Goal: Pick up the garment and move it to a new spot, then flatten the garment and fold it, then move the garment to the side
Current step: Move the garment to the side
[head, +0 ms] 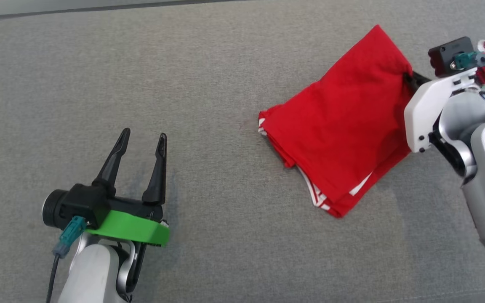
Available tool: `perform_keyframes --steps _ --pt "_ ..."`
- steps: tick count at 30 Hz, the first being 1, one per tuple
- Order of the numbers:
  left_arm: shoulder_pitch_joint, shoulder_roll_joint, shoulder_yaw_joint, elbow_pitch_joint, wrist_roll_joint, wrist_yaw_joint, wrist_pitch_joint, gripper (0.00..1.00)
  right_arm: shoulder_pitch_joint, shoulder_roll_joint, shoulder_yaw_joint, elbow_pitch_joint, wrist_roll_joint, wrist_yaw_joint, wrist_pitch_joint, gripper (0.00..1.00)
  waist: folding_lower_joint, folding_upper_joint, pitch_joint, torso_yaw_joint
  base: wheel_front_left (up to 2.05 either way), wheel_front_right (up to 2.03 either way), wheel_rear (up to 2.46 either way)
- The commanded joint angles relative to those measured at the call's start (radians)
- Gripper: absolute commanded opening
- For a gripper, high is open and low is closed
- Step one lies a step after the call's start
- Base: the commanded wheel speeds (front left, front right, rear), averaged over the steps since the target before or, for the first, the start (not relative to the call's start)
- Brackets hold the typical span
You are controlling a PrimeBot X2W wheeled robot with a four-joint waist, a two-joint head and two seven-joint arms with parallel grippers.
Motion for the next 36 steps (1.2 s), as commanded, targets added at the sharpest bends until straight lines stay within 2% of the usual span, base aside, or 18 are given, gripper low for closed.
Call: perform_keyframes --steps 1,7,12,17,26,36 --pt "-0.022 0.007 0.005 -0.009 0.01 -0.002 -0.003 1.0 -0.033 -0.014 0.003 0.008 0.006 -0.002 -0.003 0.0 0.0 0.0 0.05 -0.073 0.0 0.0 0.0" --pt "-0.037 0.027 0.021 -0.024 0.023 -0.002 -0.003 1.0 -0.137 -0.042 -0.012 0.05 -0.011 -0.002 -0.03 0.0 0.0 0.0 0.087 -0.169 0.0 0.0 0.0" --pt "-0.044 0.041 0.014 -0.028 0.027 -0.002 -0.003 1.0 -0.219 -0.017 -0.041 0.1 -0.001 -0.002 -0.029 0.0 0.0 0.0 0.117 -0.238 0.0 0.0 0.0" --pt "-0.059 0.057 -0.01 -0.019 0.026 -0.002 -0.003 1.0 -0.275 -0.029 -0.053 0.116 -0.003 -0.002 -0.031 0.0 0.0 0.0 0.147 -0.269 0.0 0.0 0.0" --pt "-0.083 0.085 -0.037 -0.01 0.018 -0.002 -0.003 1.0 -0.285 -0.109 -0.177 0.138 -0.039 -0.002 -0.07 0.0 0.0 0.0 0.177 -0.264 0.0 0.0 0.0" --pt "-0.102 0.115 -0.056 -0.016 0.02 -0.002 -0.002 1.0 -0.321 -0.152 -0.23 0.251 -0.189 -0.002 -0.176 0.0 0.0 0.0 0.234 -0.226 0.0 0.0 0.0"
